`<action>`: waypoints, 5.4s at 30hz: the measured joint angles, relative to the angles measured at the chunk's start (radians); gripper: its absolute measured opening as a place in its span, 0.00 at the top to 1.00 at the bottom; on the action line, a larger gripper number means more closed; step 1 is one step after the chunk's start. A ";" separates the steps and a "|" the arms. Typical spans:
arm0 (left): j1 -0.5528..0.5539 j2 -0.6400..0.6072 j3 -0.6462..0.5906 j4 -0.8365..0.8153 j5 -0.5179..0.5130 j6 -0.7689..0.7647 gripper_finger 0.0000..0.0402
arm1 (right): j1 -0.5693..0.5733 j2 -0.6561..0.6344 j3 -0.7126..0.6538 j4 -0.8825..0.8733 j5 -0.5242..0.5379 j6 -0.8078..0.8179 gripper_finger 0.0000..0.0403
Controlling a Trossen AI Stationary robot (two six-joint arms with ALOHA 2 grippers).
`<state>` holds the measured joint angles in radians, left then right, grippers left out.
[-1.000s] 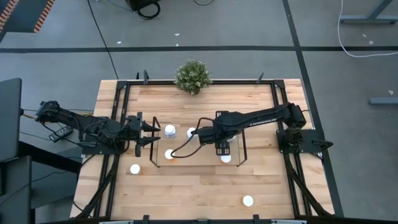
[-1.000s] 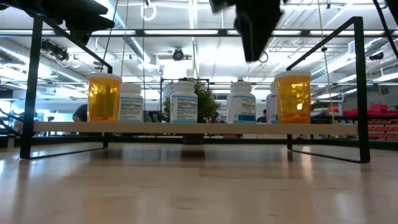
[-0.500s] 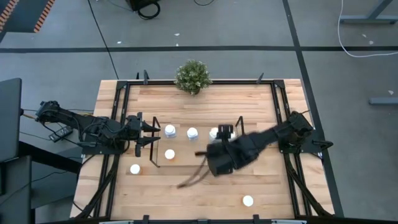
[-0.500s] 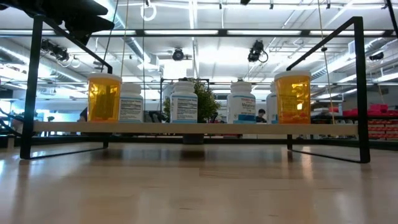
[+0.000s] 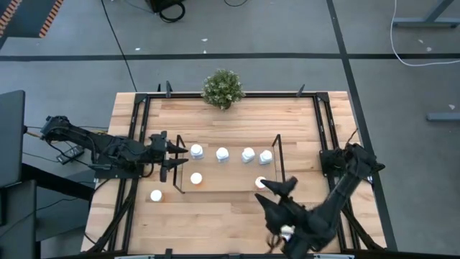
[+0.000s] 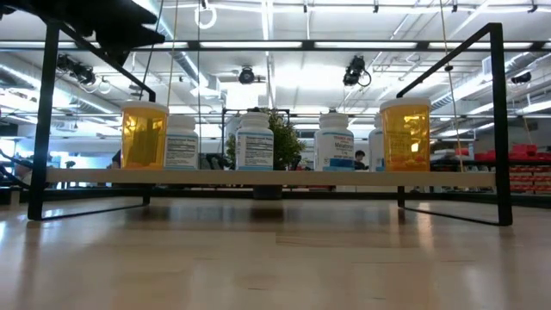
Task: Pick and place medicine bottles onto shelf by color
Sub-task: Put the left orange pill bottle on the shelf
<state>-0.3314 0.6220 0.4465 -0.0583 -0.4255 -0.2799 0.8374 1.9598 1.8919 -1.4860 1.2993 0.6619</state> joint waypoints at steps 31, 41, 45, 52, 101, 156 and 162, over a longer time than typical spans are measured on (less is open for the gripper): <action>-0.080 0.001 0.081 0.098 0.044 0.234 0.57 | -0.396 0.000 -0.011 0.720 -0.765 -0.884 0.30; -0.206 0.075 0.173 0.173 0.389 0.487 0.57 | -0.446 -0.054 -0.118 1.075 -1.038 -0.956 0.30; -0.260 0.086 0.194 0.171 0.241 0.571 0.57 | -0.476 -0.112 -0.321 1.349 -1.061 -0.976 0.30; -0.354 0.097 0.341 -0.219 -0.241 0.370 0.57 | -0.528 -0.396 -0.735 1.606 -1.007 -0.931 0.30; -0.541 0.923 0.744 -1.359 0.343 -1.300 0.57 | -0.569 -1.120 -1.191 1.620 -1.112 -0.932 0.29; -0.435 0.907 0.442 -0.943 0.440 -1.174 0.43 | -0.569 -1.121 -1.190 1.560 -1.110 -0.892 0.29; -0.442 0.906 0.461 -0.863 0.460 -1.175 0.49 | -0.569 -1.121 -1.190 1.558 -1.110 -0.892 0.29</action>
<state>-0.7729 1.5276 0.9074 -0.9217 0.0342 -1.4548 0.2687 0.8391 0.7021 0.0725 0.1894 -0.2298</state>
